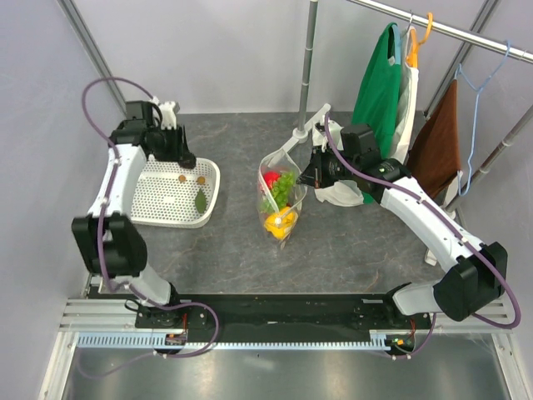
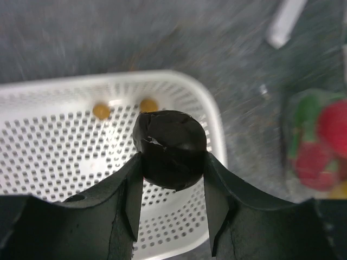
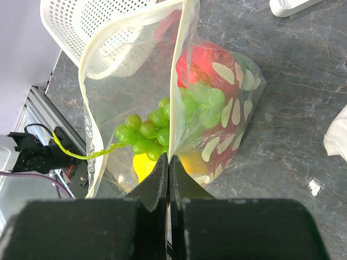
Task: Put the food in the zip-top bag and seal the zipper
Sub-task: Pick up the fake fruit from the bin, then place the fake fruit in the zipper food storage bag.
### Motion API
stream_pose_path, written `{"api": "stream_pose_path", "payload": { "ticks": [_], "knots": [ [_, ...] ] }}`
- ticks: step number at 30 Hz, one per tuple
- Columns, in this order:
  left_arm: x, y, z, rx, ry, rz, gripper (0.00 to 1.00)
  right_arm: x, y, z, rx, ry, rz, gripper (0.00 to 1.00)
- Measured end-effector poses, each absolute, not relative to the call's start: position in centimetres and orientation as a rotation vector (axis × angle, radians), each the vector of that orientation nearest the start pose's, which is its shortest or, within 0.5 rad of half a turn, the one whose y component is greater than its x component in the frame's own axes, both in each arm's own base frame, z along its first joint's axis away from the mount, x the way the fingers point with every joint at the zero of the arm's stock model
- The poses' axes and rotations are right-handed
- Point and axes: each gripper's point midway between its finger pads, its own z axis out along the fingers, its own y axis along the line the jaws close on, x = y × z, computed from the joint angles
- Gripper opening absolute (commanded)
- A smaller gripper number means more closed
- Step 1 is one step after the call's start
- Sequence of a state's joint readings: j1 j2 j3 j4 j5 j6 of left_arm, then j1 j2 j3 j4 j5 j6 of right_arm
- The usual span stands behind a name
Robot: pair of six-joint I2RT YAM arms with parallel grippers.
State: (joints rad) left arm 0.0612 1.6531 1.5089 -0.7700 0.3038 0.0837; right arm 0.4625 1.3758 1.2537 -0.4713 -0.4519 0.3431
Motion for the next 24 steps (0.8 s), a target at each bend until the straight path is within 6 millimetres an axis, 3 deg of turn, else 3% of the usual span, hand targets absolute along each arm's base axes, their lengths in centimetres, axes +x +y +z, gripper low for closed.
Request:
{"api": "stream_pose_path", "payload": {
  "ticks": [3,5,7,9,13,17,20,23,24],
  "knots": [
    [40.7,-6.5,27.3,0.293,2.218,-0.393,0.37,30.4,25.2,24.4,-0.408,2.215,0.942,0.00],
    [38.9,-11.6,32.8,0.449,2.062,-0.485,0.37,30.4,25.2,24.4,-0.409,2.216,0.943,0.00],
    [36.4,-16.1,35.7,0.587,1.963,-0.583,0.37,30.4,25.2,24.4,-0.409,2.215,0.943,0.00],
    [33.5,-20.3,37.2,0.723,1.895,-0.685,0.37,30.4,25.2,24.4,-0.409,2.216,0.944,0.00],
    [30.4,-25.2,36.2,0.876,1.893,-0.800,0.38,30.4,25.2,24.4,-0.411,2.215,0.944,0.00],
    [29.9,-27.7,32.8,0.946,1.985,-0.820,0.45,30.4,25.2,24.4,-0.416,2.213,0.943,0.00],
    [29.9,-29.1,29.7,0.990,2.072,-0.810,0.68,30.3,25.2,24.4,-0.418,2.212,0.942,0.00],
    [29.8,-29.5,26.5,1.044,2.176,-0.763,0.98,30.3,25.2,24.4,-0.419,2.212,0.942,0.00],
    [29.6,-29.3,25.7,1.052,2.214,-0.749,1.00,30.4,25.2,24.4,-0.420,2.211,0.942,0.00]
  ]
}}
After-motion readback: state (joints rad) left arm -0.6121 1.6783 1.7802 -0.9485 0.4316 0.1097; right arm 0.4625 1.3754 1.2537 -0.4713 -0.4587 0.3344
